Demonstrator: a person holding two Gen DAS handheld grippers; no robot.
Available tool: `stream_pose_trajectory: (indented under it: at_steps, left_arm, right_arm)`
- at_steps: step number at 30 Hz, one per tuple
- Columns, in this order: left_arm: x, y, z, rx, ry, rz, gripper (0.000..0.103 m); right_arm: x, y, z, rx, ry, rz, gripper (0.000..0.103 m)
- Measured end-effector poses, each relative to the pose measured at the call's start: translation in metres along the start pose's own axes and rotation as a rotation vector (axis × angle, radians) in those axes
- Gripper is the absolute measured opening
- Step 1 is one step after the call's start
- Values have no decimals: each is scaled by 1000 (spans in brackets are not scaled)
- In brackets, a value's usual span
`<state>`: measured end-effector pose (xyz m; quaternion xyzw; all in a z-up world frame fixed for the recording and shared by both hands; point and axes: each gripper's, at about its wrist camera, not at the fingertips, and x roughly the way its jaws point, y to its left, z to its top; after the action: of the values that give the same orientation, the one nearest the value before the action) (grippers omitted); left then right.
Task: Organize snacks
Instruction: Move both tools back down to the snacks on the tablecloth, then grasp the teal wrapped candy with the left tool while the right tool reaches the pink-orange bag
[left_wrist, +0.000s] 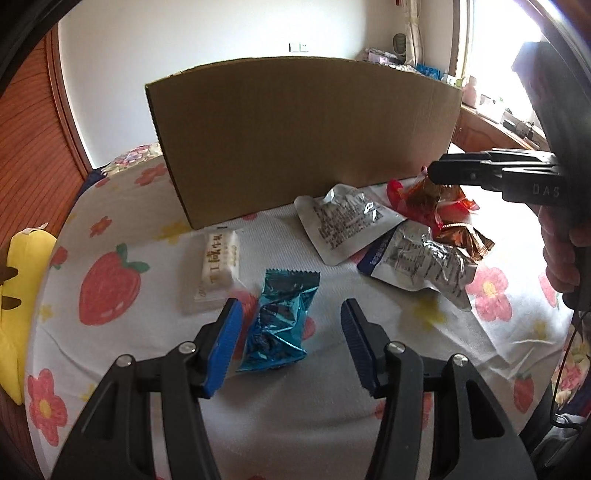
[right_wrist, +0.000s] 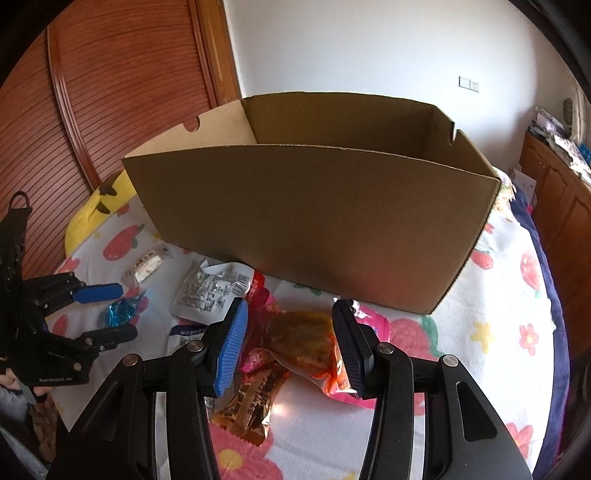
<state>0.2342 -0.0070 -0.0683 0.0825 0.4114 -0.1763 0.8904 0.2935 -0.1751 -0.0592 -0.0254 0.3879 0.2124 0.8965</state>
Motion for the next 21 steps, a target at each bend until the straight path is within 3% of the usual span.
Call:
stream_pose_trajectory:
  at_steps: [13,21]
  left_arm:
    - [7,5,4,-14,17,-3,60]
    - [7,7,3,-16,8,-9,57]
  right_arm:
    - [2,0,1,-26,14,-1,49]
    - [2,2,14,-70,17,15,50]
